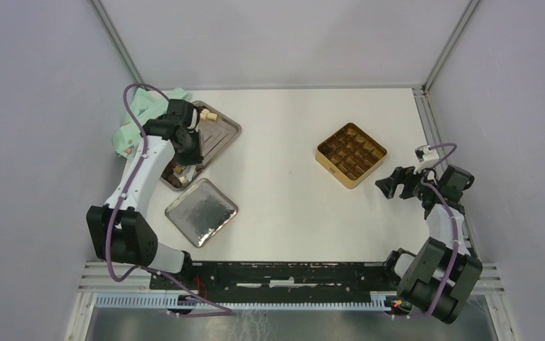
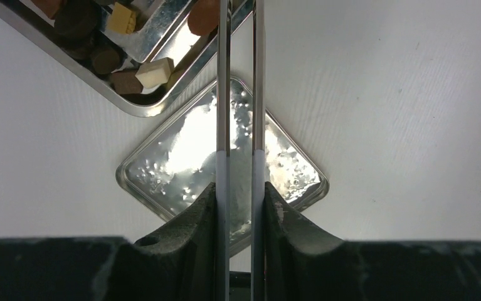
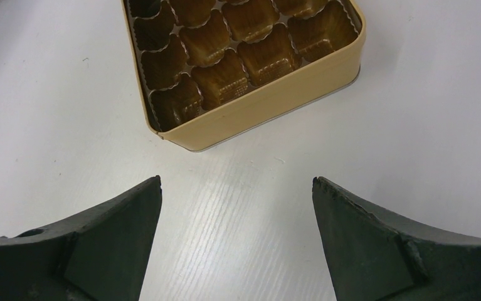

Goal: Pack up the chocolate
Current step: Pick up the fake chocolate from the plate, then place the fake chocolate in the packing box.

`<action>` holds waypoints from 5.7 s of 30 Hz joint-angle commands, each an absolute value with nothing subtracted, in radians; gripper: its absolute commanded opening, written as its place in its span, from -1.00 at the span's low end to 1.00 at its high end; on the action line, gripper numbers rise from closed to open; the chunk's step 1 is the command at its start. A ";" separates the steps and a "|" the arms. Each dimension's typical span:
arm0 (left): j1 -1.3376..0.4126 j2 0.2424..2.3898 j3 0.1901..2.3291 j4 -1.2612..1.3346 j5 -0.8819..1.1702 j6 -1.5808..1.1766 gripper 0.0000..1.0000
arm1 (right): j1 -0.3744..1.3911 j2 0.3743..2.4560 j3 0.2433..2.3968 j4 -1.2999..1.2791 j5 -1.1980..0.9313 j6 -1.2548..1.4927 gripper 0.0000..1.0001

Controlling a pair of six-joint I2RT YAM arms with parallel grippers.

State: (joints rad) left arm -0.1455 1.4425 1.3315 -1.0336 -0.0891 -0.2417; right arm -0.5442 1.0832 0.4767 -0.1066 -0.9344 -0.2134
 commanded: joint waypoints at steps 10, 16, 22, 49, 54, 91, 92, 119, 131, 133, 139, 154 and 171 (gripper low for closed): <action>-0.138 1.492 1.356 -0.943 -0.024 -0.137 -0.34 | -0.528 1.019 0.545 -0.231 -0.927 -0.343 0.89; -0.138 1.512 1.315 -0.910 -0.024 -0.141 -0.37 | -0.510 1.016 0.576 -0.283 -0.933 -0.370 0.89; -0.138 1.550 1.366 -0.928 -0.033 -0.152 -0.40 | -0.500 0.987 0.617 -0.366 -0.958 -0.435 0.89; -0.139 1.534 1.337 -0.895 -0.018 -0.167 -0.42 | -0.360 1.019 0.705 -0.376 -0.948 -0.439 0.89; -0.140 1.521 1.312 -0.887 -0.031 -0.181 -0.43 | -0.330 1.032 0.719 -0.379 -0.940 -0.445 0.89; -0.029 1.638 1.411 -0.946 -0.124 -0.132 -0.06 | -0.289 1.039 0.683 -0.332 -0.940 -0.408 0.90; -0.029 1.646 1.412 -0.945 -0.122 -0.132 -0.06 | -0.289 1.039 0.684 -0.333 -0.941 -0.408 0.90; -0.029 1.631 1.377 -0.941 -0.027 -0.145 -0.97 | -0.289 1.013 0.670 -0.333 -0.948 -0.402 0.91; -0.029 1.504 1.279 -0.889 -0.005 -0.160 -0.96 | -0.290 1.032 0.668 -0.317 -0.969 -0.378 0.91; -0.030 1.494 1.269 -0.883 -0.005 -0.159 -0.97 | -0.291 1.033 0.665 -0.311 -0.971 -0.374 0.91; -0.030 1.476 1.272 -0.881 0.013 -0.162 -0.96 | -0.290 1.034 0.665 -0.309 -0.971 -0.367 0.91; -0.122 1.331 1.286 -0.798 0.398 -0.296 -0.96 | -0.301 1.034 0.655 -0.275 -0.948 -0.325 0.92; -0.525 1.472 1.353 -0.404 0.454 -0.584 -0.96 | -0.382 0.995 0.602 -0.203 -0.874 -0.242 0.94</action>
